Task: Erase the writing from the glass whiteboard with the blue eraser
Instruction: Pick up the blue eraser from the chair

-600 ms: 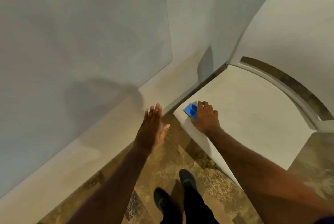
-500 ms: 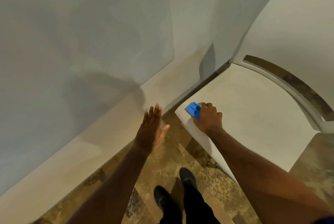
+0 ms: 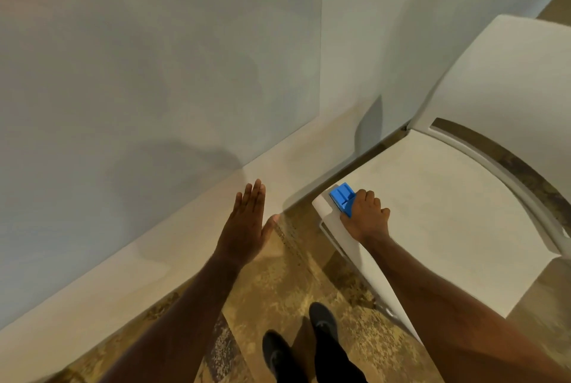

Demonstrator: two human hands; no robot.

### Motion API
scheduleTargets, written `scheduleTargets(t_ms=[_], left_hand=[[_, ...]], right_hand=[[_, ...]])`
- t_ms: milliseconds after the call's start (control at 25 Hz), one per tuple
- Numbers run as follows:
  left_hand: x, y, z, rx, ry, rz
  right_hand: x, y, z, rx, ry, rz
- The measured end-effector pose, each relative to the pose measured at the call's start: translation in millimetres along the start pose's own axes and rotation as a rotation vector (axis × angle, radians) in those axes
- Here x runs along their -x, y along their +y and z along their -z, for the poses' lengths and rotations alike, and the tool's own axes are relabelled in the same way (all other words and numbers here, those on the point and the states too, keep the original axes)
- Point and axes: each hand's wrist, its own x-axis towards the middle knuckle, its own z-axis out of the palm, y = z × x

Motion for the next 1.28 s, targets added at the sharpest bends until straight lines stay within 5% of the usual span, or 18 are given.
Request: scheduleTargets(t_ms=[360, 1000, 1280], left_hand=[[3.2, -33.4, 104.8, -0.209, 0.217, -0.097], [106.6, -96.6, 362.9, -0.369, 0.641, 0.102], [177.7, -138.2, 477.6, -0.522, 0.827, 0.224]], right_hand=[[25.7, -80.7, 59.4, -0.109, 0.173, 0.202], [96.8, -278.6, 210.5, -0.304, 0.443, 0.776], [141.3, -347.9, 284.2, -0.19, 0.605, 1.097]])
